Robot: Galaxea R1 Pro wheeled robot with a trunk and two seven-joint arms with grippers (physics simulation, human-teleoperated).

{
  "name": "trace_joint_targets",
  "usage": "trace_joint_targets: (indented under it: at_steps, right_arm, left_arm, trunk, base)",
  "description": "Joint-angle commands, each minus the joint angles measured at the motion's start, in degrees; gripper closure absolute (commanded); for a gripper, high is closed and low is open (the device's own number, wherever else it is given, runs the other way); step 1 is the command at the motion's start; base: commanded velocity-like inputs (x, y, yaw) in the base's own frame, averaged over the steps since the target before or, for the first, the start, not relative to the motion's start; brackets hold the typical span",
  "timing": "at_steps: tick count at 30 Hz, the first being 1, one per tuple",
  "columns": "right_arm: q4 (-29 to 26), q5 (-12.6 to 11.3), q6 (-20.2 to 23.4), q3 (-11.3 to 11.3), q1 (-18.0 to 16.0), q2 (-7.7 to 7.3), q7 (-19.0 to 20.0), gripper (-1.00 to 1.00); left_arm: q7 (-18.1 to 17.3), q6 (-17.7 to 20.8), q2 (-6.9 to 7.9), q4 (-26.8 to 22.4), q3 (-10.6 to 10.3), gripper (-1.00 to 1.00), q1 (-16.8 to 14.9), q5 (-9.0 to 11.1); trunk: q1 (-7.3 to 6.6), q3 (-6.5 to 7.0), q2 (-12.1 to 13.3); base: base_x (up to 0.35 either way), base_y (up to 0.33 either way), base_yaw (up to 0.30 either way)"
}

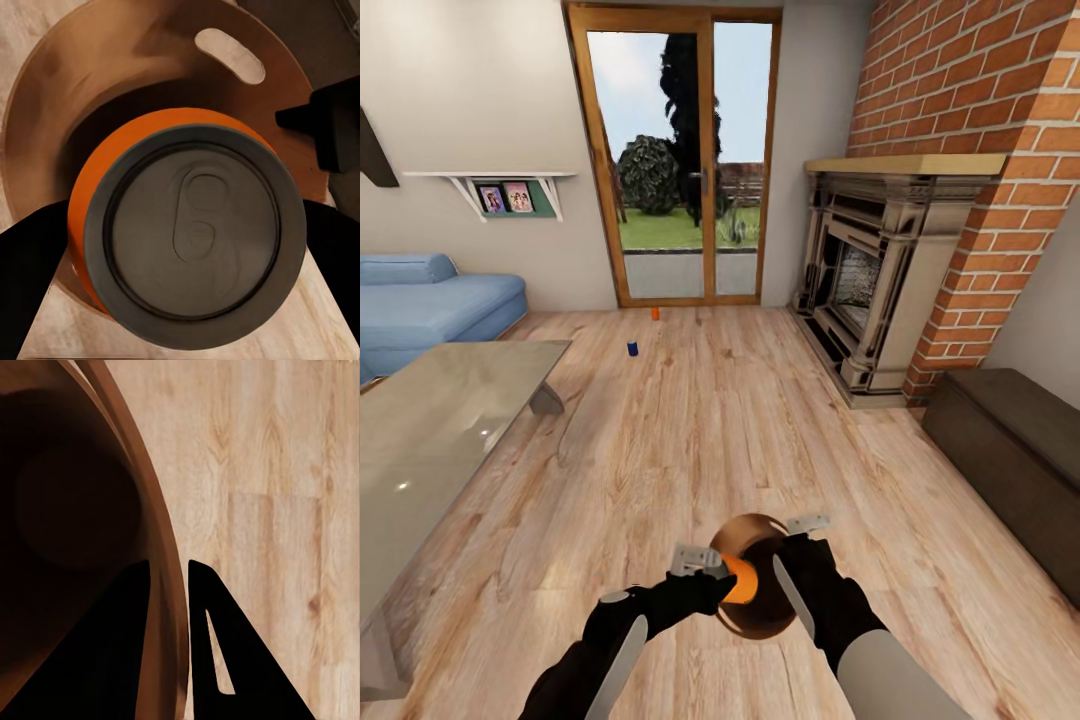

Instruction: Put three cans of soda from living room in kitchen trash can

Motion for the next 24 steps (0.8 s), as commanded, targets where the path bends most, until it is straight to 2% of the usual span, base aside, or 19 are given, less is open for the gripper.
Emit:
trace_joint_targets:
  at_steps: [1, 24]
  right_arm:
    - [0.0, 0.3, 0.0, 0.2, 0.0, 0.01, 0.2, 1.0]
    - [0.0, 0.1, 0.4, 2.6, 0.0, 0.01, 0.7, 1.0]
  left_arm:
    - [0.2, -0.3, -0.02, 0.3, -0.1, 1.0, 0.0, 0.1]
    - [2.9, -6.3, -1.59, 6.4, -0.7, 1.0, -0.2, 0.2]
  trunk:
    - [0.0, 0.01, 0.0]
    - [0.0, 0.01, 0.0]
  base:
    - [0.0, 0.0, 0.0]
    - [0.0, 0.0, 0.0]
